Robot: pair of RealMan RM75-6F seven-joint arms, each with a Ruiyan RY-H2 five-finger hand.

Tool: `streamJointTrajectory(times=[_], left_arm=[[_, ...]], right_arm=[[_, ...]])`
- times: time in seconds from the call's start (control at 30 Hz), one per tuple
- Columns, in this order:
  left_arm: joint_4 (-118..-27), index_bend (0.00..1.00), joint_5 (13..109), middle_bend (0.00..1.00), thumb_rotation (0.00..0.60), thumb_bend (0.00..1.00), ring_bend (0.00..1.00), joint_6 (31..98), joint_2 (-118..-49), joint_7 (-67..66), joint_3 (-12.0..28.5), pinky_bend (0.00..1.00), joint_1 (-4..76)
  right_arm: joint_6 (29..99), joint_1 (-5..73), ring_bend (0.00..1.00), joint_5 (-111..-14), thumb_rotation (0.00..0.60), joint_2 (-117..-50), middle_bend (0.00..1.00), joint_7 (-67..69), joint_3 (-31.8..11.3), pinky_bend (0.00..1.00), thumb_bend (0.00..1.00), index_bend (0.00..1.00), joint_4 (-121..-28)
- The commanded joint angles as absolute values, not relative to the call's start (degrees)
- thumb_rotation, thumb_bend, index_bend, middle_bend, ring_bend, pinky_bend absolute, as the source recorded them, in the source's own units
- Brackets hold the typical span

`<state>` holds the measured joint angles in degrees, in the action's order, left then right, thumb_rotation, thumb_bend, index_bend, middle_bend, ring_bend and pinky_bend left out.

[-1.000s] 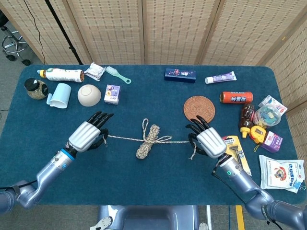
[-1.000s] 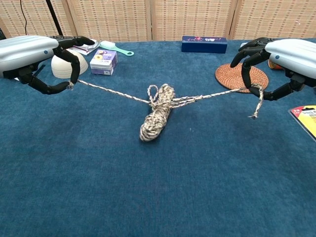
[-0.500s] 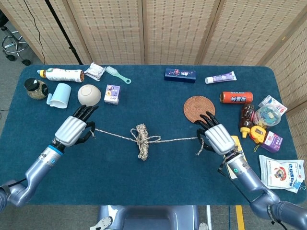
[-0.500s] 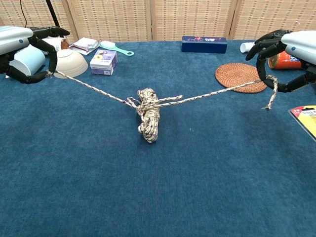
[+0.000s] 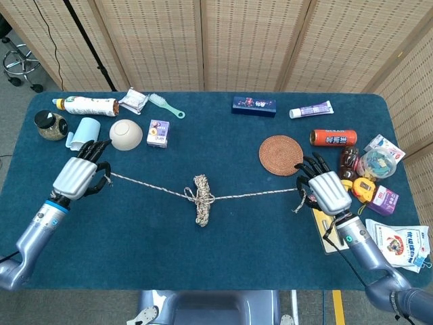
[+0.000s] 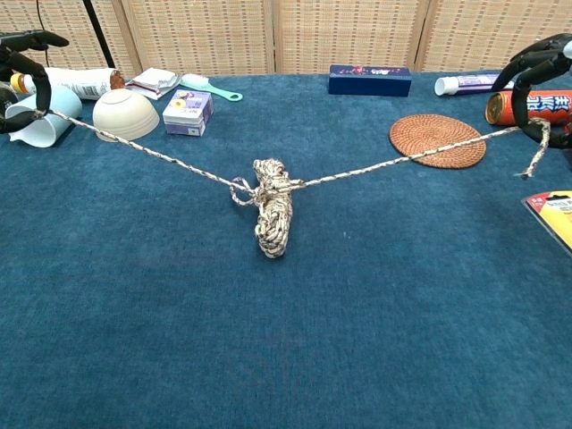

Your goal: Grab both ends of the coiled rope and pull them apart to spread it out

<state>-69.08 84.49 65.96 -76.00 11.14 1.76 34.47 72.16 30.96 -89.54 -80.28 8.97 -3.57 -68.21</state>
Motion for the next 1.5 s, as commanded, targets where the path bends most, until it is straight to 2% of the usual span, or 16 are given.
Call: streamJointTrajectory(times=[0.03, 0.93, 1.5], left_arm=[[-68.53, 0.65, 84.04, 0.0, 0.6, 0.49, 0.0, 65.92, -75.64, 11.56, 1.92, 0.0, 33.97], [-60.74, 0.65, 80.35, 0.0, 0.6, 0.49, 0.0, 64.51, -73.59, 14.17, 2.36, 0.0, 28.76], [-55.99, 0.65, 77.76, 0.0, 0.6, 0.49, 0.0, 62.1, -72.98, 15.43, 4.01, 0.0, 27.07]], right_arm=[[72.3, 30.68, 0.12, -89.32, 0.6, -79.97, 0.25, 9.15, -3.68, 0.0, 0.54, 0.66, -68.09], [73.22, 27.76, 0.13, -87.25, 0.6, -77.87, 0.26, 10.96, -4.5, 0.0, 0.54, 0.67, -65.56], [73.09, 26.8, 0.13, -86.39, 0.6, -77.05, 0.26, 11.62, -5.26, 0.0, 0.54, 0.67, -64.16]])
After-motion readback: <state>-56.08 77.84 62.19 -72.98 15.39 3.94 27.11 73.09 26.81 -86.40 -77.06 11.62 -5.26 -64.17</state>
